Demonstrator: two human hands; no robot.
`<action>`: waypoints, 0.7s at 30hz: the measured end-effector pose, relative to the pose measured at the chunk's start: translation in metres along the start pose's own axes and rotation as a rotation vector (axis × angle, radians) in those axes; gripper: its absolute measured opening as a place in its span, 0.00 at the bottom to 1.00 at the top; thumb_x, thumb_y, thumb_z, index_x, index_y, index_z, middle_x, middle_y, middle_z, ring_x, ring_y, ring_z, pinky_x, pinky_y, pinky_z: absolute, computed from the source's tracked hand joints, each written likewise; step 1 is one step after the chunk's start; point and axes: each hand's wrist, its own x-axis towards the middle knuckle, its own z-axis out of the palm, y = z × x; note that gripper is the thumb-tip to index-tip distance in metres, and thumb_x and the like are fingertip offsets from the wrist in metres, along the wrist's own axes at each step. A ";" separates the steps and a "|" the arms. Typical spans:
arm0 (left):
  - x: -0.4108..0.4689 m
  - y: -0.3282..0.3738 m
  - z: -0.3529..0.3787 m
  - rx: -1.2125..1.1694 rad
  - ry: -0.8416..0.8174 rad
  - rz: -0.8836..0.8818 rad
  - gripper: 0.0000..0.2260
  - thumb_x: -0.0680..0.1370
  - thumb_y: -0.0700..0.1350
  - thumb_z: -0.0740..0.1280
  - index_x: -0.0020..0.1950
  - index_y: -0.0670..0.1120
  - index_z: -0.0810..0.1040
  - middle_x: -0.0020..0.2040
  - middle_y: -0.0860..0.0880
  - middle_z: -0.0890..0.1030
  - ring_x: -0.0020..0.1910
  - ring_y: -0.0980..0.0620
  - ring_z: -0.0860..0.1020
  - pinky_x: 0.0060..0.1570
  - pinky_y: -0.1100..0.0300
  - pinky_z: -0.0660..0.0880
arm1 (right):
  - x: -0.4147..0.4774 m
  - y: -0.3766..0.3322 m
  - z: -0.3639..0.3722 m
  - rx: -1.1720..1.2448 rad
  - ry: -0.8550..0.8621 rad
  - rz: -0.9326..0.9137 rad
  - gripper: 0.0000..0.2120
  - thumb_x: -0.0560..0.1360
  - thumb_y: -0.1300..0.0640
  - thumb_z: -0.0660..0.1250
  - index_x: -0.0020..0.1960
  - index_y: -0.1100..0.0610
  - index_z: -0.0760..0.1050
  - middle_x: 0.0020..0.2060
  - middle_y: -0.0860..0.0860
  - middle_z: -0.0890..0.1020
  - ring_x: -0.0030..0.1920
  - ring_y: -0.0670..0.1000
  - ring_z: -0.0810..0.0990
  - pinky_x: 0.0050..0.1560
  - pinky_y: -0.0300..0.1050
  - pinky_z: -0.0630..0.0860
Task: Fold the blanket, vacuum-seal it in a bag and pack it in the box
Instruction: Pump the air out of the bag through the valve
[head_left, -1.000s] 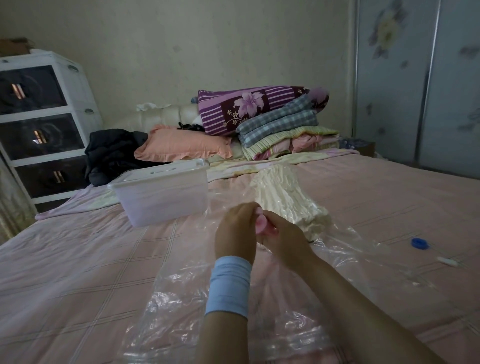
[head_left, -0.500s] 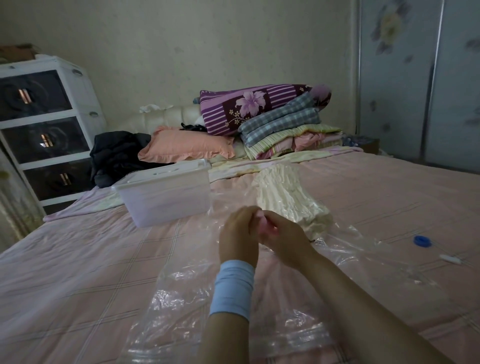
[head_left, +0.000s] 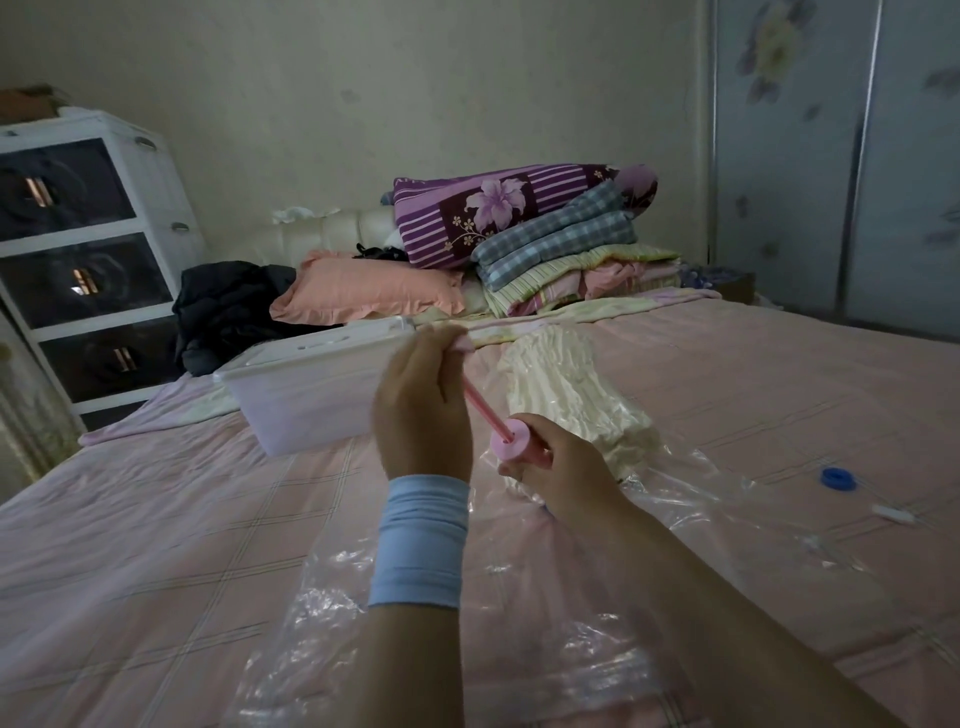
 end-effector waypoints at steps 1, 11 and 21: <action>-0.011 -0.004 0.007 -0.019 -0.095 -0.041 0.06 0.79 0.41 0.66 0.51 0.47 0.82 0.47 0.51 0.84 0.44 0.54 0.81 0.46 0.57 0.80 | 0.000 -0.001 0.000 -0.001 0.016 -0.003 0.24 0.69 0.49 0.79 0.62 0.40 0.76 0.49 0.36 0.83 0.51 0.39 0.81 0.53 0.35 0.76; -0.045 -0.007 0.034 -0.362 -0.607 -0.540 0.16 0.74 0.46 0.73 0.61 0.54 0.80 0.50 0.58 0.83 0.48 0.65 0.80 0.50 0.69 0.77 | -0.007 -0.014 -0.023 0.136 -0.065 0.007 0.14 0.74 0.52 0.74 0.57 0.40 0.80 0.50 0.39 0.84 0.51 0.41 0.82 0.52 0.40 0.77; -0.070 0.003 0.059 -0.586 -0.641 -0.762 0.14 0.74 0.44 0.73 0.58 0.56 0.79 0.53 0.56 0.84 0.55 0.59 0.80 0.57 0.57 0.77 | -0.014 -0.017 -0.075 0.018 -0.014 0.010 0.19 0.78 0.51 0.69 0.65 0.39 0.68 0.54 0.38 0.77 0.53 0.44 0.80 0.51 0.43 0.80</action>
